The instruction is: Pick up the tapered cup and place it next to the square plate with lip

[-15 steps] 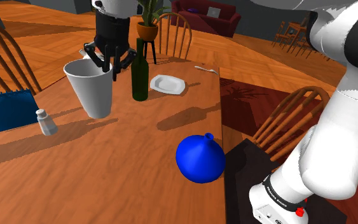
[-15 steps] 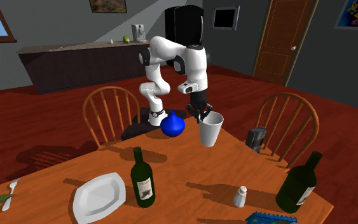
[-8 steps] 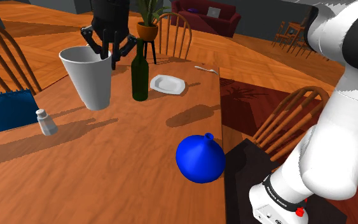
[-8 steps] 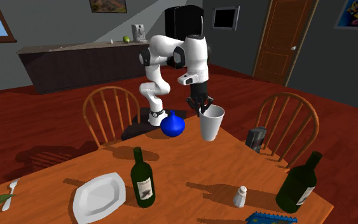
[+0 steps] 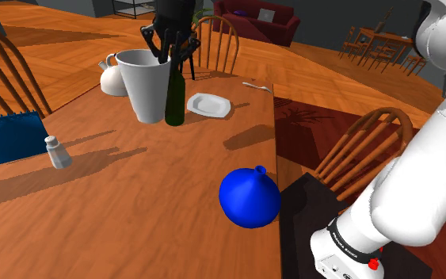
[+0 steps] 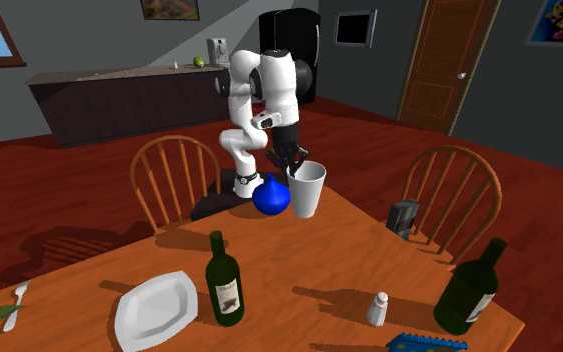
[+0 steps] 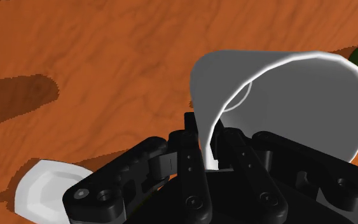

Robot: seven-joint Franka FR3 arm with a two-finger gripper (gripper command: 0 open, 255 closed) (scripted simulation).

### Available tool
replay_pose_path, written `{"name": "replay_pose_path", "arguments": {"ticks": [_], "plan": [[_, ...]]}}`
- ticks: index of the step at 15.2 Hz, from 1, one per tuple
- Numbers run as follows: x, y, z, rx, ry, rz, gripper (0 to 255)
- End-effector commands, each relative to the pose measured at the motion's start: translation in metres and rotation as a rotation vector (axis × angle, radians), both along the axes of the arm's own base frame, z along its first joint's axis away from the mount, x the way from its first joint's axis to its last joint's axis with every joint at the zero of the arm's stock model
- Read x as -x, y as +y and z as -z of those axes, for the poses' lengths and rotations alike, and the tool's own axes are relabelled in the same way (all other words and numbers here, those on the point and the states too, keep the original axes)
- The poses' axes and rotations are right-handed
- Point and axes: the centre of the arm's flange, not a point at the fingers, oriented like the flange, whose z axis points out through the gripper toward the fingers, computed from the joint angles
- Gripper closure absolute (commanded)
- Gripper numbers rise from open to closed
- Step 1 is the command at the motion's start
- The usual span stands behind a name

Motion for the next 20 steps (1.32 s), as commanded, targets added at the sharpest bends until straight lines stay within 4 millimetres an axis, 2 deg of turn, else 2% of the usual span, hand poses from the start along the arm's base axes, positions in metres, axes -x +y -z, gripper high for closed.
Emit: {"name": "replay_pose_path", "arguments": {"ticks": [1,20], "plan": [[-0.001,-0.026,0.001,-0.001,0.000,-0.001,255],[-0.020,-0.276,0.000,-0.001,0.000,-0.001,255]]}}
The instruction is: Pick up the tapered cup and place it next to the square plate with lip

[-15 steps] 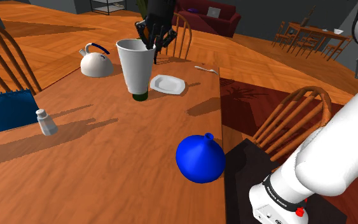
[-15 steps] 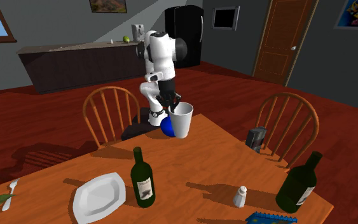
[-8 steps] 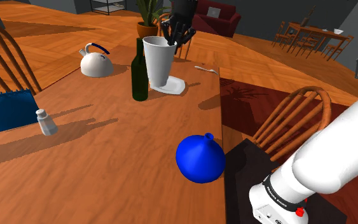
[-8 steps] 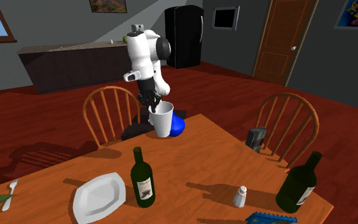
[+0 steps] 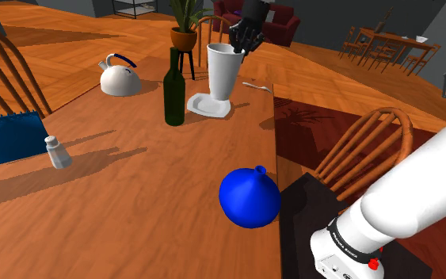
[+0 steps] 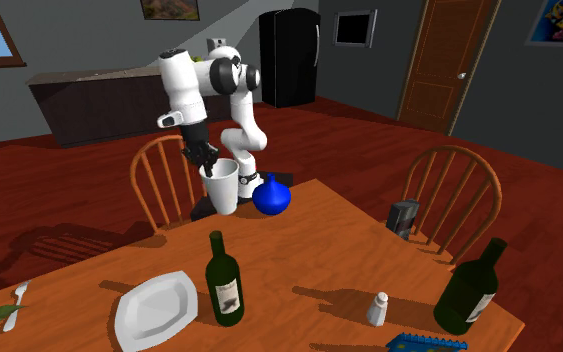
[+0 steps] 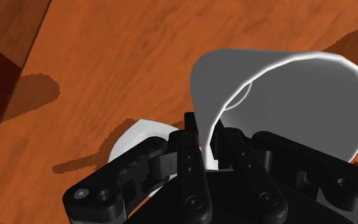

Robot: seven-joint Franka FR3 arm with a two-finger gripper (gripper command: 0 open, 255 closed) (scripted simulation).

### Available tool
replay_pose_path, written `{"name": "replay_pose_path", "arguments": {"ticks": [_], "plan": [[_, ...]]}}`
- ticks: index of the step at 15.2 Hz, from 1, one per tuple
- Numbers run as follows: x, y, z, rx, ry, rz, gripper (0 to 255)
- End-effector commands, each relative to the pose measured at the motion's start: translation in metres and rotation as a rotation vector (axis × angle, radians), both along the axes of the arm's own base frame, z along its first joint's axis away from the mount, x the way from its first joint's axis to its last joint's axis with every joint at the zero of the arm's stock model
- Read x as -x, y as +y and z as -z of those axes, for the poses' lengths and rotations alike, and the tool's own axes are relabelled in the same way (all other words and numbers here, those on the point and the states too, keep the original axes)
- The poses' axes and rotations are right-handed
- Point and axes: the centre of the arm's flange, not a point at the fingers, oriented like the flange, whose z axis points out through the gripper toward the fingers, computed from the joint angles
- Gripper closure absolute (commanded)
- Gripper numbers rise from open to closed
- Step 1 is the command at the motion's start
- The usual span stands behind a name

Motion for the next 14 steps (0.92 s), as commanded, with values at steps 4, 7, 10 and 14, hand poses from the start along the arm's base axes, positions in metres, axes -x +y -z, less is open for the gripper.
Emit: {"name": "replay_pose_path", "arguments": {"ticks": [4,7,10,14], "plan": [[-0.005,-0.068,-0.002,0.000,-0.001,-0.001,255],[-0.008,-0.107,-0.002,0.000,-0.001,-0.001,255],[-0.011,-0.146,-0.002,0.000,-0.001,-0.001,255],[-0.015,-0.199,-0.002,0.000,-0.001,-0.001,255]]}}
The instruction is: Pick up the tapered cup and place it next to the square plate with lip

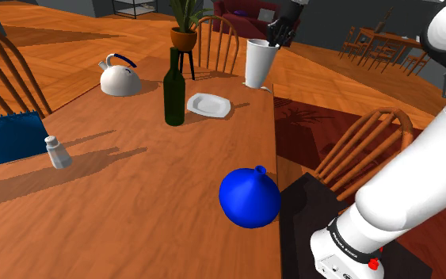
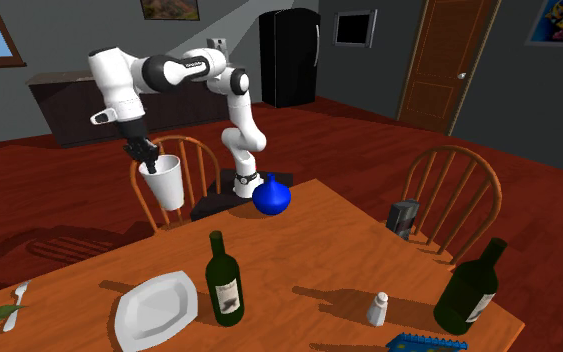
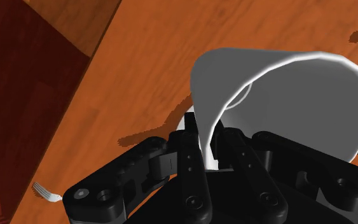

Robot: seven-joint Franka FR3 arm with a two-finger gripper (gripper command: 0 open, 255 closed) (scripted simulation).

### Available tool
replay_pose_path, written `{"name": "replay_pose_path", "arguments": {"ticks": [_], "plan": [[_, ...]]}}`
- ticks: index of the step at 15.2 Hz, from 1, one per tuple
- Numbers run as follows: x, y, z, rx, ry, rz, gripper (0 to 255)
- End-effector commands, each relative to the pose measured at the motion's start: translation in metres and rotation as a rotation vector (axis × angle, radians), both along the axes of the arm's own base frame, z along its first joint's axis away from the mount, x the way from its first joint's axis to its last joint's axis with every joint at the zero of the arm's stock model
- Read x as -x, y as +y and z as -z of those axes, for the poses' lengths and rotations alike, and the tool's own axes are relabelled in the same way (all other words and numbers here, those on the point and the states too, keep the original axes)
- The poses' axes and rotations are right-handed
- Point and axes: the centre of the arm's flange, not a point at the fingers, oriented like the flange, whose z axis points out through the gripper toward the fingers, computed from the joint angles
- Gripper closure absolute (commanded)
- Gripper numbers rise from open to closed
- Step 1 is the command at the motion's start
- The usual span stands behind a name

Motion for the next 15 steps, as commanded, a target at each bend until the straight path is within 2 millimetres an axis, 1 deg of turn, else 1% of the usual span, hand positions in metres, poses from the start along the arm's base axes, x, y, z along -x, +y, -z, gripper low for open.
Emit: {"name": "replay_pose_path", "arguments": {"ticks": [1,3,4,15], "plan": [[-0.005,-0.027,0.002,0.000,0.000,-0.001,255],[-0.007,-0.053,0.002,0.000,0.000,-0.001,255],[-0.007,-0.063,0.002,0.000,0.000,-0.001,255],[-0.007,-0.063,0.060,0.000,0.000,-0.001,255]]}}
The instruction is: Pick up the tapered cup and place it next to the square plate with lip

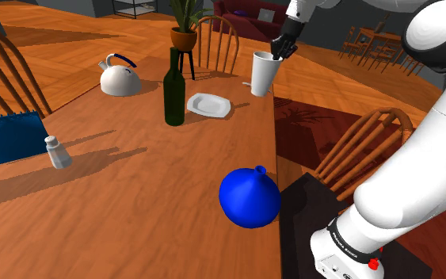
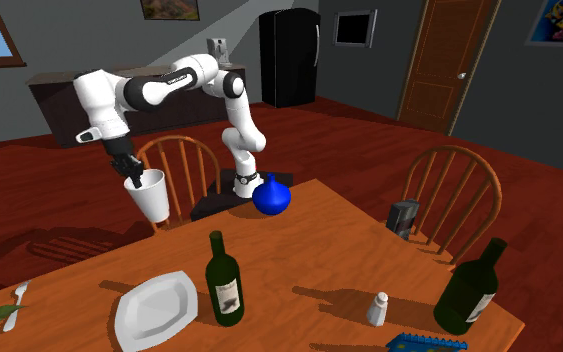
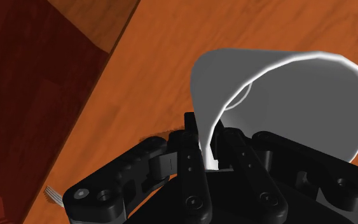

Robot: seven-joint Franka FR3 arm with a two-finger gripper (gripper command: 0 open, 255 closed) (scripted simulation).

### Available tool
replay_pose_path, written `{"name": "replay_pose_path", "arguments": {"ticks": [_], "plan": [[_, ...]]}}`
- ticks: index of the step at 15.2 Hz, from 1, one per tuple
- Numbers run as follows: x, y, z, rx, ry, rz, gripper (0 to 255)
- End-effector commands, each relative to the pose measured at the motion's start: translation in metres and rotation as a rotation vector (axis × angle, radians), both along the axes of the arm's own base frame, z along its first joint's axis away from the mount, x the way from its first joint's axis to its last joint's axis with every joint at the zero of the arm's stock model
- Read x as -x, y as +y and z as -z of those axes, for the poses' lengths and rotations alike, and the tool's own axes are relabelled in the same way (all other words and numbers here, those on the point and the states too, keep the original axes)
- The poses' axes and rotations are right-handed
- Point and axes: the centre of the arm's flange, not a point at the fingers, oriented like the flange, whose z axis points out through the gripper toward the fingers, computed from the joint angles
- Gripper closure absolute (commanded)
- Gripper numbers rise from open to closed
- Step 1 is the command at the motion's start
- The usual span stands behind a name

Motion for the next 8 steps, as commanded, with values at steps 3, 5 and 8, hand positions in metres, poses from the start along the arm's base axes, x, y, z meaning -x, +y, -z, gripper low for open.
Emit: {"name": "replay_pose_path", "arguments": {"ticks": [3,5,8], "plan": [[0.001,-0.001,0.022,0.000,-0.001,0.000,255],[0.001,-0.001,0.032,0.000,-0.001,0.000,255],[0.001,-0.001,0.048,0.000,-0.001,0.000,255]]}}
